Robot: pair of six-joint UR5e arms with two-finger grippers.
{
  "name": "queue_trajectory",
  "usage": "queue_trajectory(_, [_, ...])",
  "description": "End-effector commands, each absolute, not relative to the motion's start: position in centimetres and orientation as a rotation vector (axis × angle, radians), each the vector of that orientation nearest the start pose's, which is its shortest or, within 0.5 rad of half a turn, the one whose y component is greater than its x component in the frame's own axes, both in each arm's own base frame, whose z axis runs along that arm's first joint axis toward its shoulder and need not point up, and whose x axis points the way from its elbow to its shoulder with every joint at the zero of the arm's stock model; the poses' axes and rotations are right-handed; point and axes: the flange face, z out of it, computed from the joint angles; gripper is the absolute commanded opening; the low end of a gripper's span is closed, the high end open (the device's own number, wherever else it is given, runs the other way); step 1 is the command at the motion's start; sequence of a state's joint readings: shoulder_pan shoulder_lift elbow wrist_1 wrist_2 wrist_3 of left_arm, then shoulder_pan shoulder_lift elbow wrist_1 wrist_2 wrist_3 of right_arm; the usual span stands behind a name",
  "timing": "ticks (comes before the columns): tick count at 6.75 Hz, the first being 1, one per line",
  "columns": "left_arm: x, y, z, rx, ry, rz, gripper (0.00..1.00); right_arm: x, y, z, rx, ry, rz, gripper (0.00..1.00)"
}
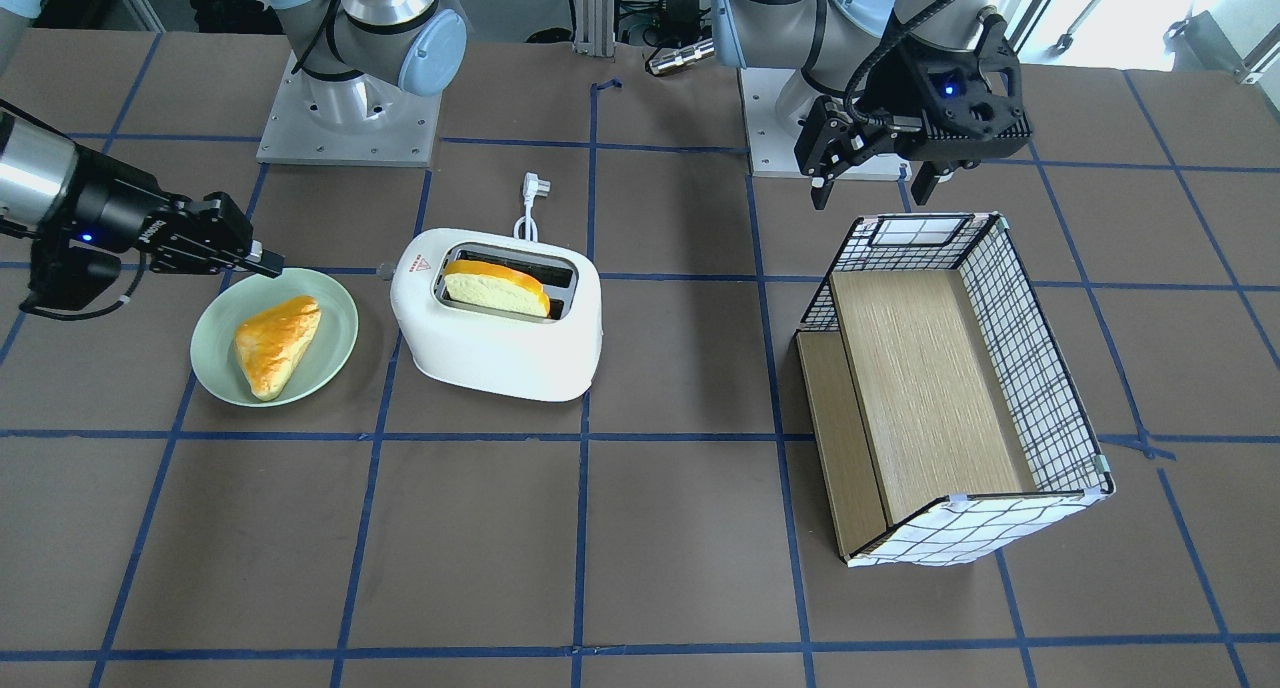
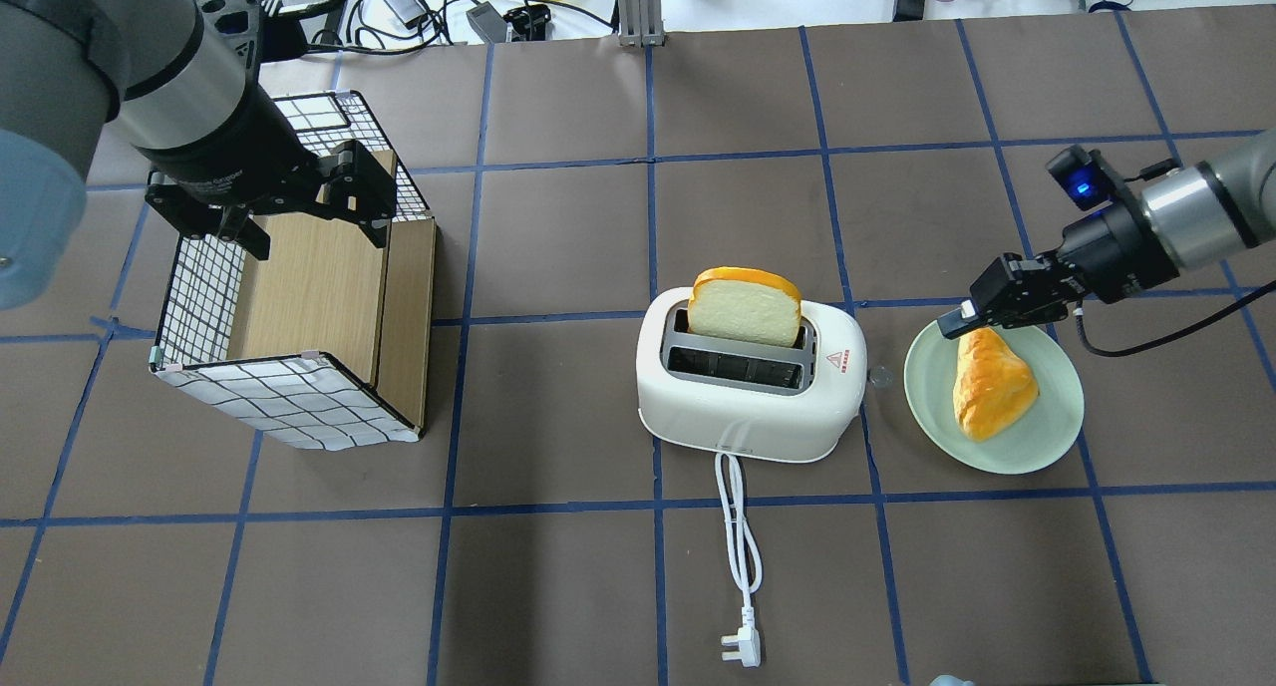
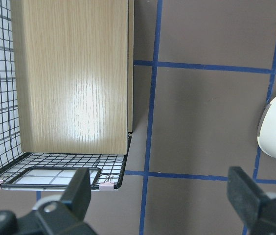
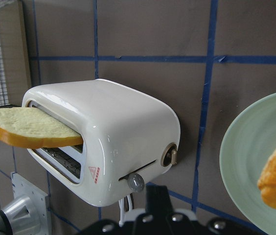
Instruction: Press toaster with right arm
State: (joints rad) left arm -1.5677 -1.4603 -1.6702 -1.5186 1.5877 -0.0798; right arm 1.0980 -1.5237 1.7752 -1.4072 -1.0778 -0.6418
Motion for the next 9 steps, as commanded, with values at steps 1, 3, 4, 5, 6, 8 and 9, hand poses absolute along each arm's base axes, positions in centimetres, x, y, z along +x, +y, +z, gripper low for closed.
queue_trajectory(1, [-13.0, -45.1, 49.6, -0.130, 3.123, -0.099, 1.00, -1.6, -51.7, 46.9, 0.034, 2.776, 0.127, 0.14])
queue_trajectory(3, [-13.0, -45.1, 49.6, -0.130, 3.123, -0.099, 1.00, 4.2, -51.7, 50.5, 0.147, 2.972, 0.144, 0.26])
queue_trajectory(4, [-13.0, -45.1, 49.6, -0.130, 3.123, -0.099, 1.00, 8.2, -51.2, 51.3, 0.211, 3.041, 0.143, 0.32])
queue_trajectory(5, [-13.0, -45.1, 49.6, -0.130, 3.123, -0.099, 1.00, 11.3, -51.3, 51.3, 0.176, 3.108, 0.085, 0.57])
queue_trajectory(6, [-13.0, -45.1, 49.6, -0.130, 3.123, -0.099, 1.00, 12.3, -52.0, 51.4, 0.141, 3.121, -0.041, 0.88])
queue_trajectory(8, [-13.0, -45.1, 49.6, -0.130, 3.123, -0.099, 1.00, 12.5, -52.4, 51.7, 0.173, 3.115, -0.116, 0.95])
queue_trajectory(9, [-13.0, -45.1, 49.6, -0.130, 3.123, -0.099, 1.00, 12.5, -52.4, 51.8, 0.169, 3.118, -0.124, 0.95])
